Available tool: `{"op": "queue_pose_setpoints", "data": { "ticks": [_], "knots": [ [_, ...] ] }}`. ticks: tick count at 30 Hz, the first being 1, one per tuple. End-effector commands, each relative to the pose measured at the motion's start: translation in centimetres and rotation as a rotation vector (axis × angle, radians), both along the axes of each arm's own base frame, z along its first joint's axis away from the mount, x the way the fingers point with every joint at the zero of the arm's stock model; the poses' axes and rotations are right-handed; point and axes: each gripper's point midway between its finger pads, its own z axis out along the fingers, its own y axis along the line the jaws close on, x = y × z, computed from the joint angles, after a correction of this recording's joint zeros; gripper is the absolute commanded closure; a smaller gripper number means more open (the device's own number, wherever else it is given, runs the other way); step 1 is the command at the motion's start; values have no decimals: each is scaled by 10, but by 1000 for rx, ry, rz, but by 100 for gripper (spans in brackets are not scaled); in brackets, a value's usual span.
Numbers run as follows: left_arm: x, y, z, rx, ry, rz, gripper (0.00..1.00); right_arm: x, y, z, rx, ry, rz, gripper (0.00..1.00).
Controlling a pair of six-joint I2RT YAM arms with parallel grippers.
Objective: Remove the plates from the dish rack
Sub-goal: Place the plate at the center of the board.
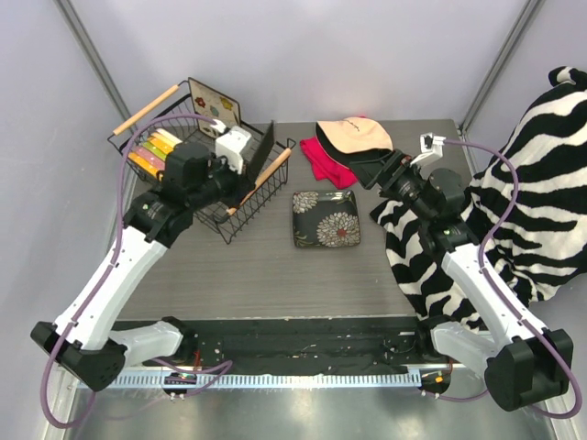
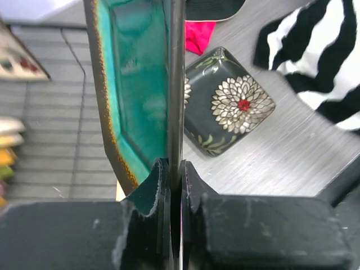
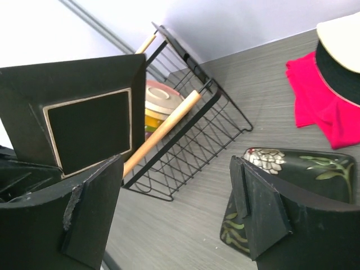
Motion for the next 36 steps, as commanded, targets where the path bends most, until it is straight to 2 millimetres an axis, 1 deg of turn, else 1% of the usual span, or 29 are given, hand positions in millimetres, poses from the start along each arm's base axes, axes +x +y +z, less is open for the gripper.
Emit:
{"op": "queue_pose_setpoints", "data": {
  "ticks": [1,2,3,4,5,6,7,8,9,10,11,12,14,16,18,19,20,22,23,24,25,26,27,29,32,33,34,35,36],
  "knots": [
    [-7,-26,100,-61,-394,-72,100,-7,14,40,41,-79,91,14],
    [-9,-32,99,-45,-399,-86,100,-8,15,36,32,-57,97,14],
    [-18,-45,102,-33,-417,-128,100,-9,15,36,26,-49,102,12],
    [-13,-48,96,24,-432,-115,100,-11,15,39,24,-48,108,11],
    [-14,-55,96,51,-445,-126,100,-12,11,37,25,-27,99,7],
    [-24,-69,97,66,-461,-163,100,-15,8,43,32,-34,92,5],
    [-25,-75,95,105,-485,-181,100,-16,3,48,38,-34,82,3],
    [-21,-82,88,147,-482,-167,100,-17,-3,50,41,-25,73,1],
    [-29,-93,90,155,-496,-197,100,-18,-8,56,60,-26,69,1],
    [-30,-98,88,180,-509,-209,100,-22,-11,65,74,-39,70,1],
    [-29,-105,84,197,-508,-215,100,-26,-12,68,88,-37,88,1],
    [-30,-109,83,200,-510,-221,100,-25,-20,72,113,-28,74,1],
    [-28,-113,85,197,-524,-223,100,-27,-22,77,124,-29,89,1],
    [-28,-119,81,201,-531,-236,100,-25,-30,78,148,-13,71,1],
    [-29,-122,74,216,-534,-248,100,-24,-37,75,173,11,59,1],
    [-28,-123,60,244,-521,-257,100,-24,-38,73,178,19,56,1],
    [-28,-123,53,258,-517,-256,100,-24,-38,71,182,28,57,1],
    [-24,-123,39,281,-506,-236,100,-21,-39,55,177,82,43,1],
    [-25,-124,20,311,-487,-242,100,-19,-41,46,167,108,26,2],
    [-26,-125,11,321,-481,-237,100,-15,-47,31,154,140,-16,3],
    [-24,-126,7,326,-488,-207,100,-15,-50,10,116,202,-39,5],
    [-29,-129,-15,362,-470,-225,100,-17,-53,3,105,220,-60,5],
    [-29,-131,-21,374,-470,-218,100,-18,-55,-10,97,248,-72,5],
    [-31,-134,-43,431,-447,-218,100,-21,-58,-19,88,268,-90,6],
    [-36,-140,-60,489,-435,-239,100,-22,-60,-33,42,295,-112,6],
    [-36,-140,-64,500,-432,-245,100,-18,-60,-41,21,325,-116,6],
    [-39,-142,-66,499,-431,-254,100,-20,-58,-52,1,367,-110,7],
    [-41,-144,-69,502,-431,-262,100,-21,-50,-59,-25,386,-78,8],
    [-41,-145,-72,506,-431,-265,100,-20,-45,-75,-38,434,-61,9]
  ]
}}
